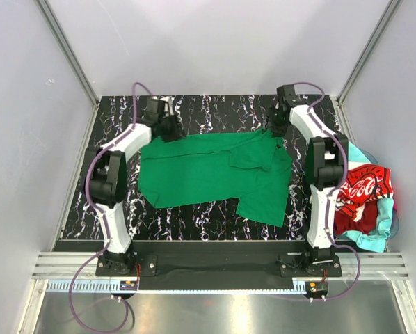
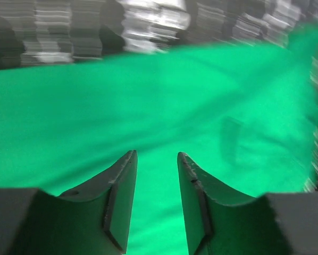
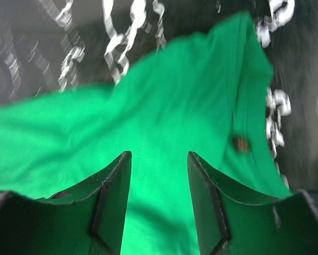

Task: Fold and stack the t-shirts
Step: Fold the tshirt

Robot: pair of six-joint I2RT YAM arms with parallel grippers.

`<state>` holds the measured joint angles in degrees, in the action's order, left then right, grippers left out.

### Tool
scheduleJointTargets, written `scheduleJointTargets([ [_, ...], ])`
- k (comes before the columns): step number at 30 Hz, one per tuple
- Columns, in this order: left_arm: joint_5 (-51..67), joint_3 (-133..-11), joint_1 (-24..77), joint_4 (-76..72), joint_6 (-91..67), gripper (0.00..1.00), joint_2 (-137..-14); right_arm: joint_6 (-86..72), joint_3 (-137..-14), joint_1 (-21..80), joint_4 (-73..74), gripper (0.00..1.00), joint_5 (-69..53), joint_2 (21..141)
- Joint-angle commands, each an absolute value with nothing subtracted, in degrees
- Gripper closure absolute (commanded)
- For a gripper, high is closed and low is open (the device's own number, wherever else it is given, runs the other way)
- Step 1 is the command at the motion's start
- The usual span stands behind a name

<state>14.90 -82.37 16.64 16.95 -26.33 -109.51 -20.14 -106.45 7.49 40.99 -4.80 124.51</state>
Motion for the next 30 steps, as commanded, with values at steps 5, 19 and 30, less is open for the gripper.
scheduleJointTargets([
  [5,7.2,-88.7,7.7,25.3,-26.0,0.62,-117.1,-24.1,-115.1,7.5,38.7,0.49,2.5,133.7],
  [19,15.1,-105.9,0.4,31.8,-28.9,0.62,-132.9,-17.6,-137.0,7.5,47.9,0.5,1.4,149.1],
  [30,7.6,-99.4,1.6,35.6,-24.2,0.46,-116.8,-21.9,-141.4,7.7,60.8,0.33,-2.5,140.6],
])
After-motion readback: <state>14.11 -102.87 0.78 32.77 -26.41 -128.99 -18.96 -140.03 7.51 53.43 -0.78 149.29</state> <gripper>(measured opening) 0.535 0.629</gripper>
